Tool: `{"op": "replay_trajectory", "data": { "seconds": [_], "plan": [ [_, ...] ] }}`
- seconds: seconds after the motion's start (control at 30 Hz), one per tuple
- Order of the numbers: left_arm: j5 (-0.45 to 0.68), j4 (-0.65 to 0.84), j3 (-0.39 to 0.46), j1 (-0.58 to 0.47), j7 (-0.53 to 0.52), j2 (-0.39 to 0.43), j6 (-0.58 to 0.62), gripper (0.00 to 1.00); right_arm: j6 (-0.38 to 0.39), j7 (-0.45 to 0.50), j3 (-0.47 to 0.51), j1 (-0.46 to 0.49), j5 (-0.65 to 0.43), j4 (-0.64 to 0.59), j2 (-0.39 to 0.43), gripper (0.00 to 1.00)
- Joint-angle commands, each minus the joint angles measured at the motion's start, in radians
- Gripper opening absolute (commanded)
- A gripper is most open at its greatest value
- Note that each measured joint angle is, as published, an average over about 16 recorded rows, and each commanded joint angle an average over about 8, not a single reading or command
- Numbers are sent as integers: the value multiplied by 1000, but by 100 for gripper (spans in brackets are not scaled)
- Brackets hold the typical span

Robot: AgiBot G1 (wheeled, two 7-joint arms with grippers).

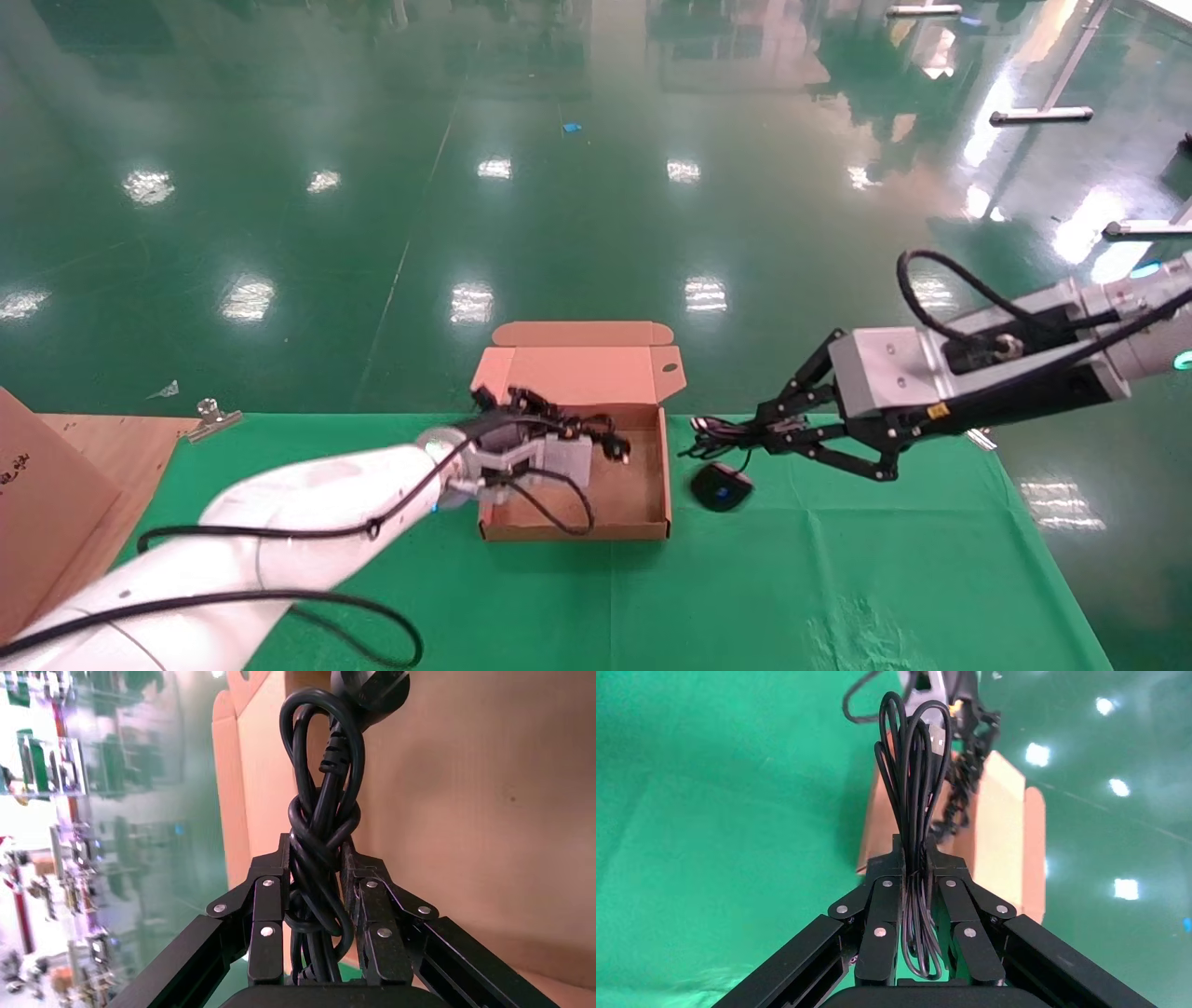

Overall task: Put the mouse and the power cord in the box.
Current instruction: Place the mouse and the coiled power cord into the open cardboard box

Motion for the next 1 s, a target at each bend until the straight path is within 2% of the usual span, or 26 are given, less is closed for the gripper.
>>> {"op": "replay_trajectory", "data": {
  "seconds": [0.03, 0.07, 0.33, 0.8, 1.0],
  "plan": [
    [-14, 24, 30, 17, -12, 2, -37, 0, 1, 5, 7, -15, -3, 15, 8, 0],
    [-29, 26, 42, 19, -17, 1, -41, 2, 2, 9, 9, -21, -5, 22, 10, 0],
    [-153, 36, 114, 10, -14, -1, -22, 99, 6, 39, 23, -61, -11, 76, 18, 0],
    [-295, 65, 203, -17, 57, -2, -37, 100, 1, 77, 46, -92, -18, 121, -8, 0],
    [-388, 66, 198, -66, 101, -24, 52, 100, 21, 101, 63, -94, -6, 146, -41, 0]
  ]
}}
